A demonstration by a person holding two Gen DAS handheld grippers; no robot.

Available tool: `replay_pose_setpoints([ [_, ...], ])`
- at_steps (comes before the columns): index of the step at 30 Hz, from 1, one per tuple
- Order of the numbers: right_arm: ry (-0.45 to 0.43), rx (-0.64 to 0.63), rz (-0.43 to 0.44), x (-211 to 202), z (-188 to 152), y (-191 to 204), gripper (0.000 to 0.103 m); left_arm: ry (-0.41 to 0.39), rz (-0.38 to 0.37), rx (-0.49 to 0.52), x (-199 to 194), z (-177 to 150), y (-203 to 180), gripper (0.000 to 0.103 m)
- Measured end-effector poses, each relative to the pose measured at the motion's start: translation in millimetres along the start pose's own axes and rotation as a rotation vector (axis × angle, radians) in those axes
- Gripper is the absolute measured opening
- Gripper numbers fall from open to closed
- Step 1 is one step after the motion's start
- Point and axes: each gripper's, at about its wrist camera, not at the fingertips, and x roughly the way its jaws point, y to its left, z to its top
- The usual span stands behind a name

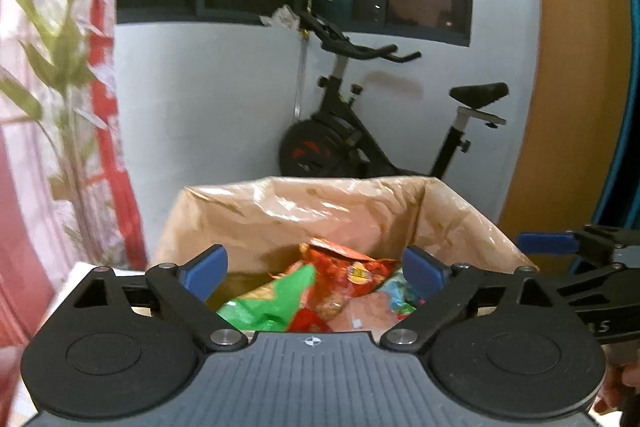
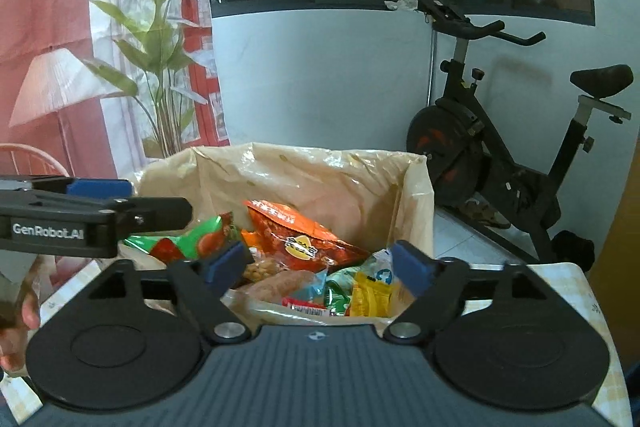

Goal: Organize snacks

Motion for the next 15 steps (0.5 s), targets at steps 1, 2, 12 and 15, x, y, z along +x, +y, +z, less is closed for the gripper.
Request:
replay_pose_setpoints([
  [1, -0.005, -0.001, -0.005, -4.2, 1.3, 2.2, 0.092, -0.006, 0.02, 0.005, -5.5, 2.4, -0.5, 0.097],
  [2, -0.013, 0.0, -0.009, -9.6, 2.2, 4.4, 0.095, -0.008, 0.039, 0.005, -11.1, 4.7, -0.5, 0.098],
  [12, -0.072, 0.044, -0.038, -58.6, 6.7, 20.0, 0.103, -0.004, 0.144, 0.0, -76.9, 7.2, -0.7, 0.098],
  [15, -0.05, 0.079, -0.062, -74.9, 5.4, 24.5, 0.103, -0.027, 0.152, -0.027, -108.4, 0.9, 1.0, 0.098],
])
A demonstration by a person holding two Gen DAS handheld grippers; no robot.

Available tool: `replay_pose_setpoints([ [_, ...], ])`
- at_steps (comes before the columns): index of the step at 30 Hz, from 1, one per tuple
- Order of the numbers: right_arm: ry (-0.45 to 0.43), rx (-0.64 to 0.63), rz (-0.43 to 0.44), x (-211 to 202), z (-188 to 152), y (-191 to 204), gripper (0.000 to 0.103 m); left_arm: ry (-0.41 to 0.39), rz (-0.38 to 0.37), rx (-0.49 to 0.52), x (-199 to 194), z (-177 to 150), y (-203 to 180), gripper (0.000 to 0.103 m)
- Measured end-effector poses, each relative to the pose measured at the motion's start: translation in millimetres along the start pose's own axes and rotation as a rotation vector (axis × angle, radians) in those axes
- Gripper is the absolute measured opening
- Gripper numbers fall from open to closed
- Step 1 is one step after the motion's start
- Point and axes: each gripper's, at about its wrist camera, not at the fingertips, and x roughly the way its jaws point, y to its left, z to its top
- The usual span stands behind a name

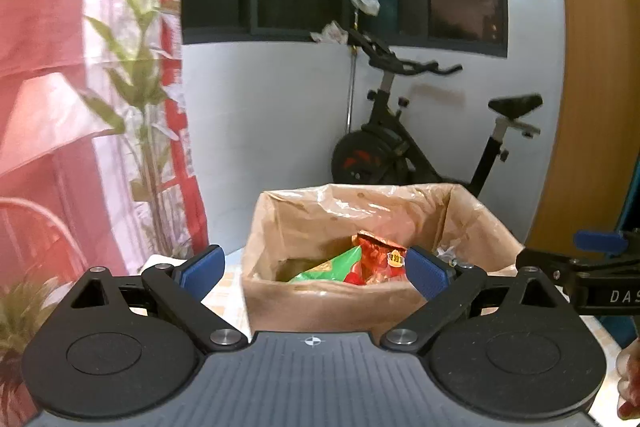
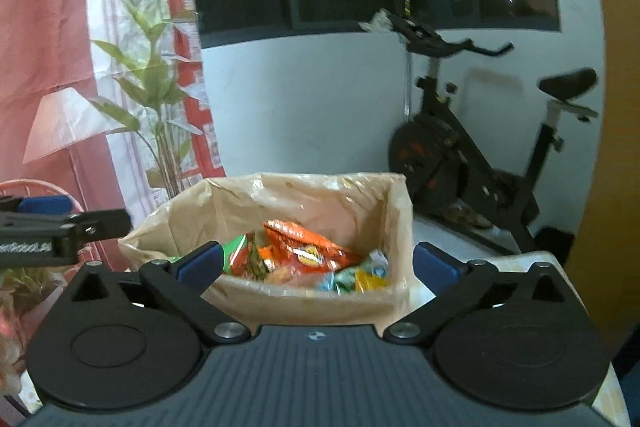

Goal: Organize snacks

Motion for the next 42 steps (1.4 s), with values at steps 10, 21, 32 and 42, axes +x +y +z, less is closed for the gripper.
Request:
replay_pose_setpoints([
  [10, -0.024, 0.038, 0.033, -46.4, -11.7, 14.2, 0.103, -0.03, 0.031, -0.021, -45.3, -2.4, 9.9, 0.098],
  [21, -0.048, 0.017, 0.03, -58.0, -7.3, 21.6, 0.103, -0.057, 0.044, -0.036, -57.0, -2.6, 15.3, 0.098],
  [32, -0.048, -0.003, 0.035, -61.7, -4.2, 23.2, 0.103, -0.059, 0.042, -0.047, -59.7, -4.1, 16.3, 0.098],
  [42, -0.038, -0.012, 0.032, -62.6, -3.5, 23.2, 0.103, -0.041, 0.035, -0.064, -56.9, -6.2, 19.6, 0.098],
])
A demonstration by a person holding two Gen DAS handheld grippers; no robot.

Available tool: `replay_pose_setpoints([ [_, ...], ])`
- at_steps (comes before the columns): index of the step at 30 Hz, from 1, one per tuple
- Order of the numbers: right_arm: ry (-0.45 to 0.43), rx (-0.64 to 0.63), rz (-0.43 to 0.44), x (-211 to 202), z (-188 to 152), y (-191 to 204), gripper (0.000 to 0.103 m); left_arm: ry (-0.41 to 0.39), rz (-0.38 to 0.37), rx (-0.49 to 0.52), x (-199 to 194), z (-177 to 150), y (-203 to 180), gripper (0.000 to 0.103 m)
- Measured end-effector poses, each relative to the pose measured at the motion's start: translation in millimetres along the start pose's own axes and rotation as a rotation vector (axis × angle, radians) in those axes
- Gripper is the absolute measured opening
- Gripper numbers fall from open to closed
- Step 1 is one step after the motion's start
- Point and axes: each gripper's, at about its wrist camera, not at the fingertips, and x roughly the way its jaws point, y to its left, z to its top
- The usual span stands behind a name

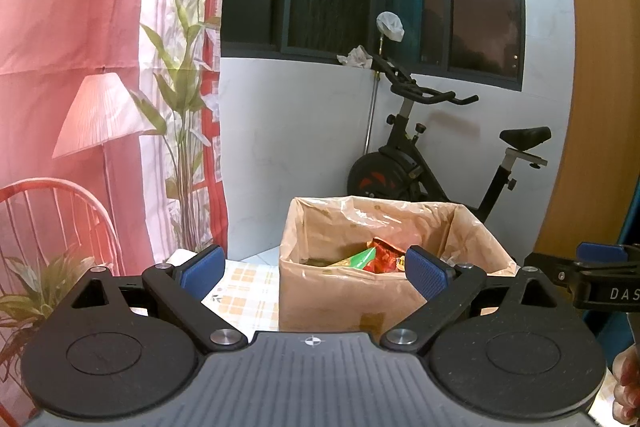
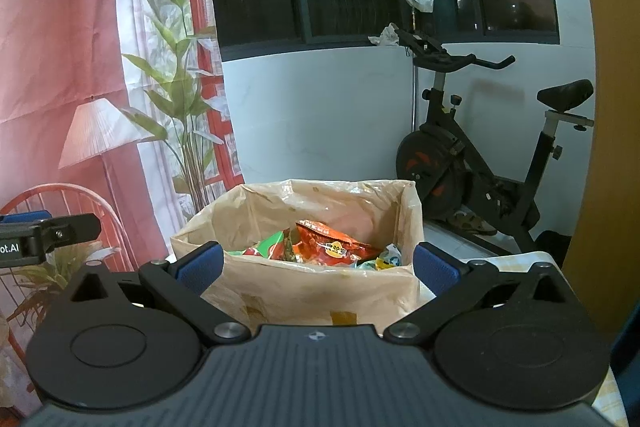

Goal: Organize snacks

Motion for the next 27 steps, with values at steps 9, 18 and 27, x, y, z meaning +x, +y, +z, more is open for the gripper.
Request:
replay_pose_setpoints([
  [9, 0.009, -0.002, 0.003, 1.5, -1.1, -1.0, 0.103, 0.006, -0.004, -0.007, 2.4, 0.4, 2.8, 0.098],
  [18, 0.015, -0.006, 0.002, 3.9, -1.2, -2.3, 0.103, 0.015, -0.009, -0.022, 5.6, -2.4, 4.7, 0.098],
  [27, 0.019, -0.011, 0.005, 5.7, -2.3, -2.0, 0.103, 0.005, -0.017, -0.019, 6.6, -3.7, 5.2, 0.098],
])
